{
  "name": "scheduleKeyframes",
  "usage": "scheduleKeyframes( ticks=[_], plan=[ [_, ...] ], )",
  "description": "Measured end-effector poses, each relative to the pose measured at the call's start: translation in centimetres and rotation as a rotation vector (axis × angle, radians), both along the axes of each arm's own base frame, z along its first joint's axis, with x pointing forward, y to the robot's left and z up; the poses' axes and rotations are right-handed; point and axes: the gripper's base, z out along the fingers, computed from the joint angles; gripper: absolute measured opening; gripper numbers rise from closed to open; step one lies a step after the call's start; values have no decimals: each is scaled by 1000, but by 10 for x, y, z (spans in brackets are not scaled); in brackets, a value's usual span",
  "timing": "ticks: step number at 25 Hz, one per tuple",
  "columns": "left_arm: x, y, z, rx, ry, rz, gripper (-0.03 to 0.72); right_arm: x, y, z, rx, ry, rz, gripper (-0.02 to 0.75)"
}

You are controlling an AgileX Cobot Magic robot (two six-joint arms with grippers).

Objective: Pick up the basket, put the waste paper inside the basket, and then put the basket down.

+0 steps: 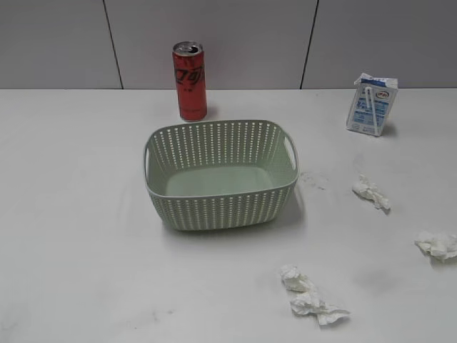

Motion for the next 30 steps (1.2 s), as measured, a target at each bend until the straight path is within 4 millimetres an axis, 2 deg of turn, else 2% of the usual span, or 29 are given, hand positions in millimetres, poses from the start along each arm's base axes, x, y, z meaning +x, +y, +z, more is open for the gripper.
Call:
scheduleKeyframes(
  ticks=[26, 28, 30],
  plan=[
    [0, 0, 0, 0, 0, 0, 243, 0, -1, 0, -5, -1, -12, 589],
    [1, 0, 0, -1, 4, -1, 300, 0, -1, 0, -5, -1, -12, 589],
    [7, -1, 0, -10, 47, -6, 427, 0, -1, 0, -4, -1, -13, 589]
  ],
)
